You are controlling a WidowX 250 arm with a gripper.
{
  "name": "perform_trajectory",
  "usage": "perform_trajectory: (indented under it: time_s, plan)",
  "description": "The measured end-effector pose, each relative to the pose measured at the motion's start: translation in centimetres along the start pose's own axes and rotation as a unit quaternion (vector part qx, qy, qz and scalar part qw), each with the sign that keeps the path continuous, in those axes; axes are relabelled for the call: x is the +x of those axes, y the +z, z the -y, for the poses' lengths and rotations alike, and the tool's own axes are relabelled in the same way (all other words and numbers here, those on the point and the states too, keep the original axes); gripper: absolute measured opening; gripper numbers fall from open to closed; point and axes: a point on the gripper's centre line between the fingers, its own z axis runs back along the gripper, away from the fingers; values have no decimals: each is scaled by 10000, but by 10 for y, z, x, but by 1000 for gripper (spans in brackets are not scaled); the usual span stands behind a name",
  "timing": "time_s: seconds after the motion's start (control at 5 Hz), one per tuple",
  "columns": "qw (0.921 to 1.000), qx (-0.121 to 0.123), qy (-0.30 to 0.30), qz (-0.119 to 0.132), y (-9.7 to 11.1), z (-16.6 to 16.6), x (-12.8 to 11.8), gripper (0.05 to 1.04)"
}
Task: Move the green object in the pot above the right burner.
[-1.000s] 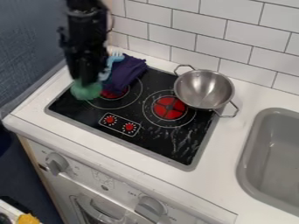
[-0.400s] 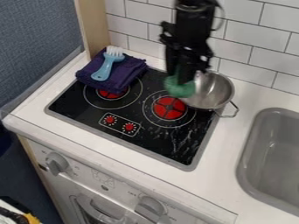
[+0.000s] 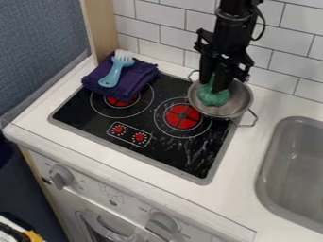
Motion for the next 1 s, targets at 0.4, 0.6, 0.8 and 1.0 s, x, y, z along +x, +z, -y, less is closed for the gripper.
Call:
perform_trajectory:
  time_s: [0.4,0.6,0.8,1.0]
  plan:
    - [10000,59,6,71,-1,-3,7,716]
    - [9999,4,9,141,-2,-3,9,976]
    - [9997,-53,178,138,-1,-11,-1,1007]
    - [9958,-141,804,412,29,-38,-37,1001]
